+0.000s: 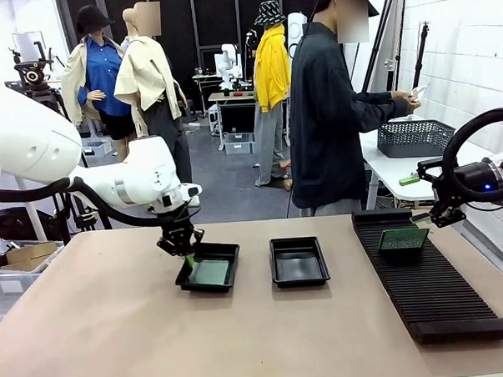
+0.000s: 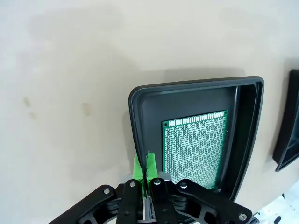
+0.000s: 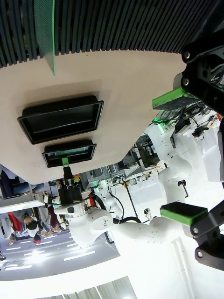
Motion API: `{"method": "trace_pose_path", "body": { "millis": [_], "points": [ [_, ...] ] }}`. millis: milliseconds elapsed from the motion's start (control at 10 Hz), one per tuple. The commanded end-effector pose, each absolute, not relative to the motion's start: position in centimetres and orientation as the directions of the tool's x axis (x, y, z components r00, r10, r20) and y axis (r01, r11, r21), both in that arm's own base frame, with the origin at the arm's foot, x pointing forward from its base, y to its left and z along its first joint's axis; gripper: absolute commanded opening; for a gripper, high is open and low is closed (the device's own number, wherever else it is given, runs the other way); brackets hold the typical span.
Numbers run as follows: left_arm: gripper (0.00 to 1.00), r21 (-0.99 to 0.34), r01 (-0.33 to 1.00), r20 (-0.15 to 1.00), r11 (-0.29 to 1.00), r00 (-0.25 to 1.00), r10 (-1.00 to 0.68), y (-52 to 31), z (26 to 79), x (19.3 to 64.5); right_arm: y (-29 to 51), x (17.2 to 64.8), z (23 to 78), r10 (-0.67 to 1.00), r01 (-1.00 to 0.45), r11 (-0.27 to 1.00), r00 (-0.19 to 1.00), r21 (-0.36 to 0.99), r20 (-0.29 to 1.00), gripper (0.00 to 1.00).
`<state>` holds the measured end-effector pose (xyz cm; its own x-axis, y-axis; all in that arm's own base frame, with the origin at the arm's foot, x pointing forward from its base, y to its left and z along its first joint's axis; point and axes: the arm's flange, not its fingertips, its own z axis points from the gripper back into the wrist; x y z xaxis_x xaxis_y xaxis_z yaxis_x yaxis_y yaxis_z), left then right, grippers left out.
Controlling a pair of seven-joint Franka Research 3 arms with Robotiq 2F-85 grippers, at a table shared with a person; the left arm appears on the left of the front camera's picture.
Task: Inspect and transfer BCBs to ESD trays.
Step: Pick up the ESD tray and place it on the left side of the table.
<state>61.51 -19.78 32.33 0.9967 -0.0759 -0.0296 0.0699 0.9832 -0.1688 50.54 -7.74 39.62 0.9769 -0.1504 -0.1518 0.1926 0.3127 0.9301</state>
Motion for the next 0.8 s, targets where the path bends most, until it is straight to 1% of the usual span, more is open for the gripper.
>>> {"method": "trace_pose_path", "body": {
  "millis": [0, 200, 400, 700],
  "points": [
    [0.00, -0.161, 0.089, -0.031, 0.983, 0.995, -0.095, -17.1, 32.7, 61.5, -7.4, 50.3, 39.6, -0.152, 0.190, 0.333, 0.978, 0.924, -0.147, 1.00],
    [0.00, -0.155, 0.097, 0.004, 0.983, 0.995, -0.098, -13.3, 32.3, 62.0, -7.4, 50.3, 39.6, -0.152, 0.190, 0.333, 0.978, 0.924, -0.147, 1.00],
    [0.00, -0.158, 0.071, 0.031, 0.985, 0.997, -0.066, -9.8, 32.0, 62.0, -7.4, 50.3, 39.6, -0.152, 0.190, 0.333, 0.978, 0.924, -0.147, 1.00],
    [0.00, -0.161, 0.049, 0.064, 0.986, 0.997, -0.039, -4.8, 31.7, 60.0, -7.4, 50.3, 39.6, -0.152, 0.190, 0.333, 0.978, 0.924, -0.147, 1.00]
  ]
}}
